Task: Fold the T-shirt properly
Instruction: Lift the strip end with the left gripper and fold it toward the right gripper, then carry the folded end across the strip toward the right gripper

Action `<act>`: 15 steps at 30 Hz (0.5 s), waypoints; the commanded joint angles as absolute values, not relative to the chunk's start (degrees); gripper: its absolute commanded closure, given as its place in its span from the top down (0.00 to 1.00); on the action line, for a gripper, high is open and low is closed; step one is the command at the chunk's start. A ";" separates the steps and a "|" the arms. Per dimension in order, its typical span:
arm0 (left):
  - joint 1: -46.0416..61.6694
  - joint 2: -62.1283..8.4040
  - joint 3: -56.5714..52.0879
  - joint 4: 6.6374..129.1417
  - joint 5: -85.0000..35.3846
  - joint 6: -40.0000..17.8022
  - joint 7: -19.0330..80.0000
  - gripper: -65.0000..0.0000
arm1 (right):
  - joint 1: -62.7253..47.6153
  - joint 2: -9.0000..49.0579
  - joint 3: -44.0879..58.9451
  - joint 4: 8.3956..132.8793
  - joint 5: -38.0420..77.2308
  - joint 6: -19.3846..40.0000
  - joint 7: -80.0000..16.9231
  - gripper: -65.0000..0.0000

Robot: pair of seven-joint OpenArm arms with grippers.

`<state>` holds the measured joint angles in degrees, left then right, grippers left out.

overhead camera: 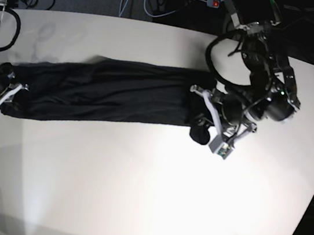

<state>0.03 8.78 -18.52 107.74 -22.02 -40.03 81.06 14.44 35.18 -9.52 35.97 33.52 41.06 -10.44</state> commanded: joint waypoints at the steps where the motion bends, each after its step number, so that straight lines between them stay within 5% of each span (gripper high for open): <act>1: -0.75 9.00 -17.63 108.70 -25.63 -40.00 80.00 0.03 | 13.76 34.77 -10.51 35.38 28.53 40.00 -17.80 0.00; 15: 2.95 9.00 -9.10 108.44 -38.29 -24.31 73.19 0.03 | 13.76 34.77 -10.51 35.38 28.53 40.00 -17.80 0.00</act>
